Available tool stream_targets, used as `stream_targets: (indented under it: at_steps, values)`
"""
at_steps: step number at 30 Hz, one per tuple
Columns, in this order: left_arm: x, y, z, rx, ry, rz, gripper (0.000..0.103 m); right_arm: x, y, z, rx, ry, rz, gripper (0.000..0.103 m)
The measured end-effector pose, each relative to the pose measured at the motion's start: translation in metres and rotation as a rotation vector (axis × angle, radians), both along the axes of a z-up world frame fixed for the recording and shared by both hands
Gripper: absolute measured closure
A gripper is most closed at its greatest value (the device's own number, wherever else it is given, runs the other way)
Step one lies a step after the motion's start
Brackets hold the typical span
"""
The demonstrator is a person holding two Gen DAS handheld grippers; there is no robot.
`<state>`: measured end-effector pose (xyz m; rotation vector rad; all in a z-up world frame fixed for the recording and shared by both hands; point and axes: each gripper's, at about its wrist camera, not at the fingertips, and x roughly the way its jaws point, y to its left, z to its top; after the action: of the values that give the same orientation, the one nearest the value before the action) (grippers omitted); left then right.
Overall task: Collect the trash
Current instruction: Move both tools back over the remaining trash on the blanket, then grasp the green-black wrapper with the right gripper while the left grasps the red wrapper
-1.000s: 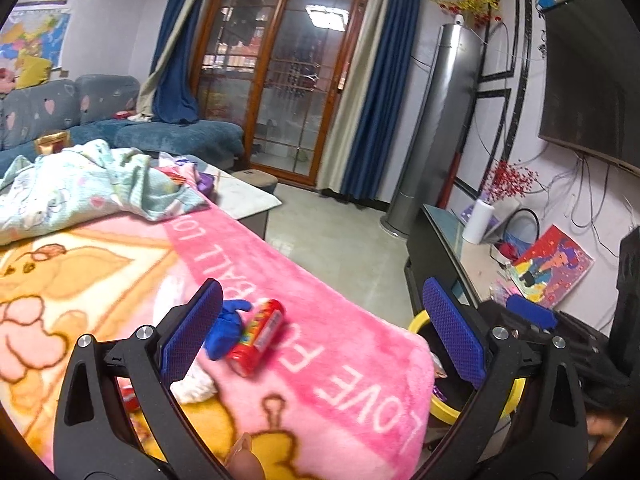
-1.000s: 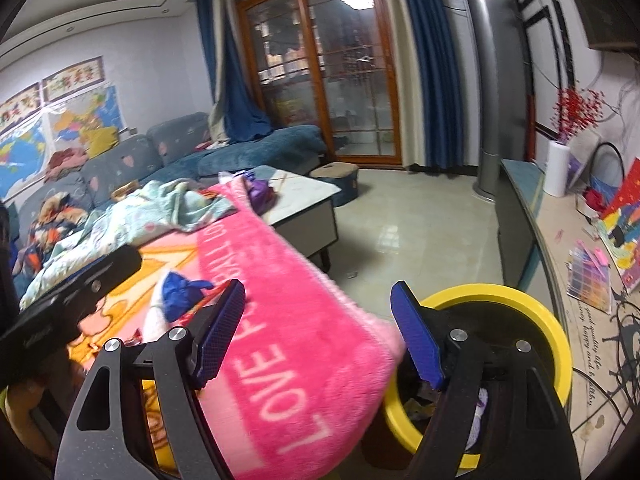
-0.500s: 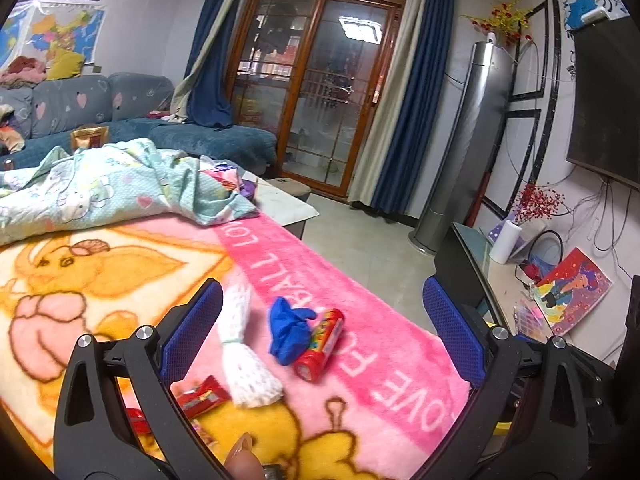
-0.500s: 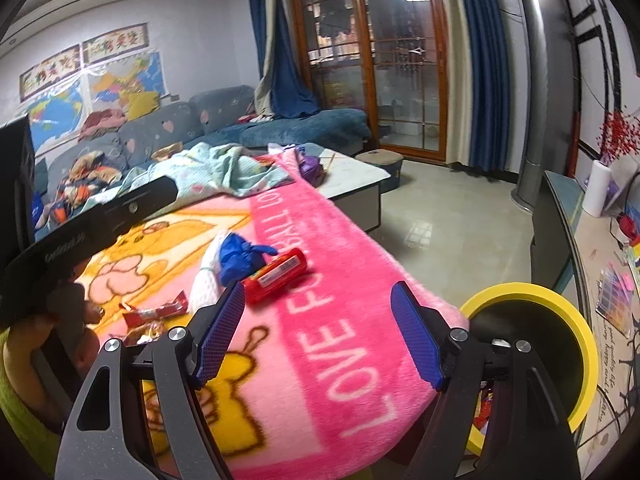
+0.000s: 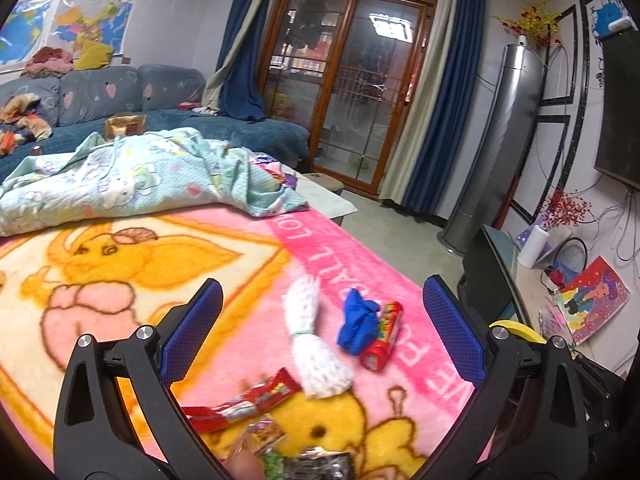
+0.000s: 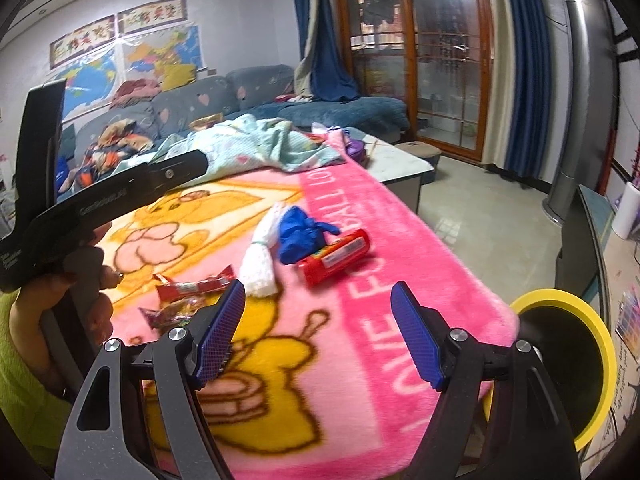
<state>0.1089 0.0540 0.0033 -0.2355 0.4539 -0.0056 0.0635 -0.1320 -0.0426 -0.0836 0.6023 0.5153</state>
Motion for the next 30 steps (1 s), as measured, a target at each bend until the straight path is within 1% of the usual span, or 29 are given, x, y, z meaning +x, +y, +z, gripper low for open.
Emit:
stream_targets:
  at_steps: [8, 14, 17, 19, 21, 25, 27, 29, 30]
  values:
    - [-0.006, 0.025, -0.008, 0.009, 0.056, 0.037, 0.011, -0.002, 0.029, -0.008, -0.013, 0.046, 0.083, 0.030]
    - [-0.008, 0.049, -0.022, -0.019, 0.128, 0.038, 0.011, -0.005, 0.058, -0.022, -0.043, 0.103, 0.167, 0.031]
    - [-0.009, 0.059, -0.031, -0.028, 0.172, 0.034, 0.011, -0.004, 0.072, -0.032, -0.065, 0.140, 0.204, 0.036]
    - [-0.010, 0.065, -0.039, -0.020, 0.205, 0.029, 0.014, -0.002, 0.080, -0.041, -0.075, 0.178, 0.223, 0.039]
    - [-0.010, 0.069, -0.046, -0.016, 0.229, 0.019, 0.017, 0.000, 0.086, -0.046, -0.084, 0.197, 0.232, 0.041]
    - [-0.009, 0.077, -0.065, -0.043, 0.298, -0.015, 0.023, 0.004, 0.095, -0.060, -0.100, 0.242, 0.244, 0.045]
    - [-0.006, 0.078, -0.072, -0.058, 0.324, -0.027, 0.027, 0.005, 0.097, -0.068, -0.103, 0.271, 0.252, 0.050]
    - [-0.004, 0.079, -0.080, -0.073, 0.351, -0.050, 0.029, 0.005, 0.098, -0.077, -0.105, 0.304, 0.263, 0.056]
    - [-0.003, 0.078, -0.084, -0.075, 0.361, -0.064, 0.030, 0.004, 0.096, -0.080, -0.102, 0.305, 0.264, 0.058]
